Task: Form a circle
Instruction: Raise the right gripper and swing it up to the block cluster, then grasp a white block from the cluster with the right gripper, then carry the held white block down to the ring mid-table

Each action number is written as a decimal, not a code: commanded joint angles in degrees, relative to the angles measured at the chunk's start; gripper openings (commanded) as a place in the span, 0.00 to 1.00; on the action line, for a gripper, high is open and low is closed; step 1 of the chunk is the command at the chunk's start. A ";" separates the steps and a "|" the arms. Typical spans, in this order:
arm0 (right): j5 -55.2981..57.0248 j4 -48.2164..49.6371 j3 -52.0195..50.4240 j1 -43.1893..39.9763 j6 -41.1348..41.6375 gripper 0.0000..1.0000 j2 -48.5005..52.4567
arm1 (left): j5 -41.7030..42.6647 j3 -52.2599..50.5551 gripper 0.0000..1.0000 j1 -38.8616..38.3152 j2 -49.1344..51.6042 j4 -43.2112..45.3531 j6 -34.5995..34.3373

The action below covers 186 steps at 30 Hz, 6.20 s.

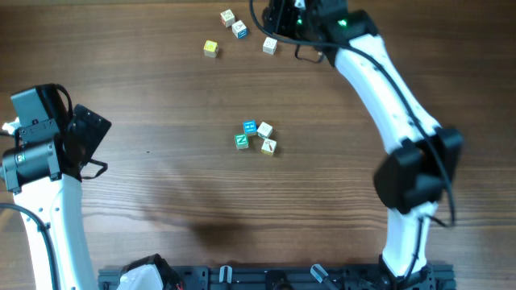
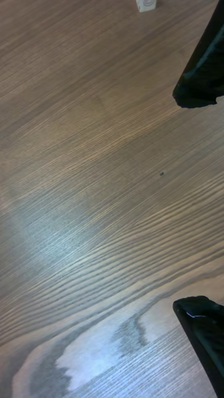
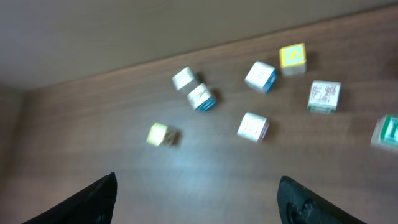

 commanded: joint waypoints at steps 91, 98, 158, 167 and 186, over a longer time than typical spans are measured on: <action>10.82 15.19 24.98 -3.04 -9.60 0.04 27.89 | -0.74 0.39 1.00 0.42 0.13 0.04 -0.70; 7.54 23.78 24.76 -3.23 -8.90 0.05 37.42 | -0.74 0.39 1.00 0.42 0.13 0.04 -0.70; 7.82 12.20 24.63 -4.22 -12.09 0.49 39.23 | -0.74 0.39 1.00 0.42 0.13 0.04 -0.70; 6.75 7.56 24.79 -4.15 -12.07 0.29 38.53 | -0.74 0.39 1.00 0.42 0.13 0.04 -0.70; 4.35 -27.02 24.87 -3.54 -12.02 0.22 -1.20 | -0.74 0.39 1.00 0.42 0.13 0.04 -0.70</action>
